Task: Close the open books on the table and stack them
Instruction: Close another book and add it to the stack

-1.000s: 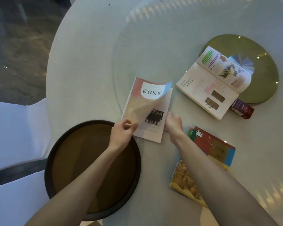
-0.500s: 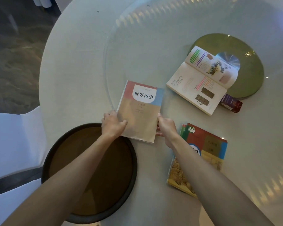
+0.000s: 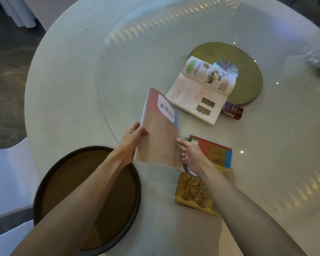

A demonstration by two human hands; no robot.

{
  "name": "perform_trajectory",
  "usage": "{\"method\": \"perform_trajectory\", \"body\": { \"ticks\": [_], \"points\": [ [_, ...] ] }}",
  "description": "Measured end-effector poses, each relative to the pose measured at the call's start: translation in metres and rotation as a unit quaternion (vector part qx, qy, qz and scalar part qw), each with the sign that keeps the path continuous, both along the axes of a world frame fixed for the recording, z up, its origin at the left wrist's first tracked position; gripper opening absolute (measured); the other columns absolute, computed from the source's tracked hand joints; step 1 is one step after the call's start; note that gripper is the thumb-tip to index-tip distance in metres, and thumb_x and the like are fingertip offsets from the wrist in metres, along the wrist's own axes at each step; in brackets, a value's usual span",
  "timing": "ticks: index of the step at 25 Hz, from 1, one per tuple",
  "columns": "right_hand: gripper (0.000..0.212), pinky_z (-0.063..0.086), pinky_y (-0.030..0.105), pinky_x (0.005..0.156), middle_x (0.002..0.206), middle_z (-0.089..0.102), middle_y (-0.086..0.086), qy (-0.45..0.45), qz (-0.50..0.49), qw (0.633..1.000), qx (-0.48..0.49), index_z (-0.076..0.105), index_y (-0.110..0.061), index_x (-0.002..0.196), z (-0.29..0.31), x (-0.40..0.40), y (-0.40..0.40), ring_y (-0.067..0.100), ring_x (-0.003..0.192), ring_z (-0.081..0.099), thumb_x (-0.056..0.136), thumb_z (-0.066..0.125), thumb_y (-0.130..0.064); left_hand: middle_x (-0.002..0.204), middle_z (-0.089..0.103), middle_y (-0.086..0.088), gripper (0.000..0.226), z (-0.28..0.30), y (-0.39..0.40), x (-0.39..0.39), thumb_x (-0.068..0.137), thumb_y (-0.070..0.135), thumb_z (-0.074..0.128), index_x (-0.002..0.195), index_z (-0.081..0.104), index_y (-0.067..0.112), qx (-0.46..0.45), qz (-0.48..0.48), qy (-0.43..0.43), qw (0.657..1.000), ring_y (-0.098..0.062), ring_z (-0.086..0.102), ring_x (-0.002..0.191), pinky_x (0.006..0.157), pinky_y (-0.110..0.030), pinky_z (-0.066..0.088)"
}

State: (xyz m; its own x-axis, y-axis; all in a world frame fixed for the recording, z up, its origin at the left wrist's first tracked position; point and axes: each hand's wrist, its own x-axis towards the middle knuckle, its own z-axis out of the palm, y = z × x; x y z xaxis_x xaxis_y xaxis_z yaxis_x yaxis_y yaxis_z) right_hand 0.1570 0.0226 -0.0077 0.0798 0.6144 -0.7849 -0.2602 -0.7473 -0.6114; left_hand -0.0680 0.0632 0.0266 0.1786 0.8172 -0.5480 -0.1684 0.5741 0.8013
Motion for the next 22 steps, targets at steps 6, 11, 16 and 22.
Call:
{"method": "perform_trajectory", "body": {
  "ticks": [6, 11, 16, 22],
  "points": [
    [0.021, 0.060, 0.038, 0.068, 0.106, 0.075, 0.010, -0.070, -0.098, 0.993, 0.004, 0.067, -0.006, 0.117, 0.009, 0.074, -0.048, 0.024, 0.090, 0.071, 0.096, 0.067, -0.010, 0.093, 0.073, -0.010, 0.014, -0.004, -0.021, 0.067, 0.085, 0.019, 0.056, 0.098, 0.061, 0.017, 0.022, -0.125, 0.048, 0.991, -0.025, 0.071, 0.081, 0.065, -0.035, 0.058],
    [0.009, 0.064, 0.042, 0.078, 0.111, 0.075, 0.009, -0.243, -0.016, 0.970, -0.024, 0.063, -0.015, 0.106, -0.003, 0.111, -0.092, 0.023, 0.096, 0.074, 0.097, 0.065, -0.014, 0.091, 0.070, -0.008, 0.007, -0.050, -0.062, 0.104, 0.086, 0.015, 0.065, 0.087, 0.058, 0.015, 0.028, -0.221, 0.214, 0.951, -0.017, 0.067, 0.078, 0.055, -0.020, 0.050],
    [0.011, 0.064, 0.051, 0.082, 0.099, 0.072, 0.004, -0.362, 0.097, 0.926, -0.035, 0.059, -0.015, 0.096, -0.014, 0.127, -0.103, 0.024, 0.091, 0.072, 0.093, 0.064, -0.025, 0.074, 0.066, 0.003, 0.017, -0.074, -0.078, 0.108, 0.078, 0.027, 0.075, 0.086, 0.063, 0.018, 0.054, -0.274, 0.365, 0.888, -0.016, 0.064, 0.070, 0.061, -0.031, 0.054],
    [0.029, 0.052, 0.037, 0.065, 0.075, 0.067, -0.003, -0.441, 0.305, 0.837, -0.113, 0.060, -0.016, 0.079, -0.005, 0.151, -0.079, 0.019, 0.071, 0.066, 0.086, 0.063, -0.043, 0.076, 0.071, -0.001, 0.022, -0.071, -0.035, 0.103, 0.079, 0.031, 0.079, 0.087, 0.063, 0.018, 0.068, -0.418, 0.376, 0.824, -0.015, 0.070, 0.064, 0.054, -0.024, 0.051]
  ]
}}
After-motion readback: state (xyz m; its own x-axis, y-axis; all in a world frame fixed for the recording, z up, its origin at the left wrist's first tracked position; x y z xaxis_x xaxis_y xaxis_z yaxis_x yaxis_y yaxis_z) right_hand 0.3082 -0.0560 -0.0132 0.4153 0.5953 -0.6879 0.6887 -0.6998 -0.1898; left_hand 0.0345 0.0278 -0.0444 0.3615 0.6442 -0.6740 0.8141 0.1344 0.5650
